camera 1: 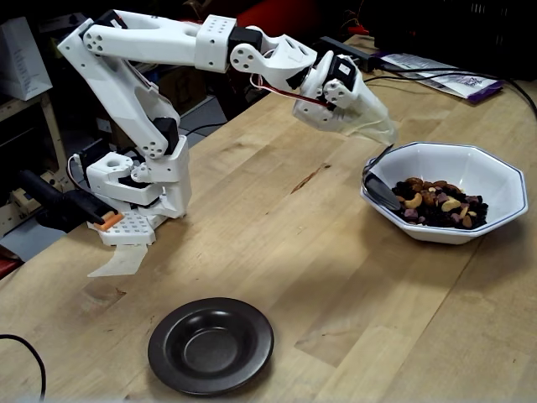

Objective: Use spoon to transfer food from the white bowl to brown plate

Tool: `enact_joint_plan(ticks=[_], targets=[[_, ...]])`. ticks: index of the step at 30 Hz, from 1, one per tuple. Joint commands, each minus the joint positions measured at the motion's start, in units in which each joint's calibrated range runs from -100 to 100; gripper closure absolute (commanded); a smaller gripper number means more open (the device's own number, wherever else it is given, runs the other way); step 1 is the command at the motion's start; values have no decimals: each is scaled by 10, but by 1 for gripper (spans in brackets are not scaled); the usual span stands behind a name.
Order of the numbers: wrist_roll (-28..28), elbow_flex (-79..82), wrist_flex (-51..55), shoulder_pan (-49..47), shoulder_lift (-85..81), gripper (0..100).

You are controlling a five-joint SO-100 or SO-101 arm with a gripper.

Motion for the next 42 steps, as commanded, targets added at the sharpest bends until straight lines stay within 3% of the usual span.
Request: enact_joint_plan(ticks=[1,14,25,42], targets=[[3,-40,-14,-25,7,96],[6,-40,-15,-29,89,96],[79,-40,-15,-30,140,96],[51,-40,-123,-25,200,96]])
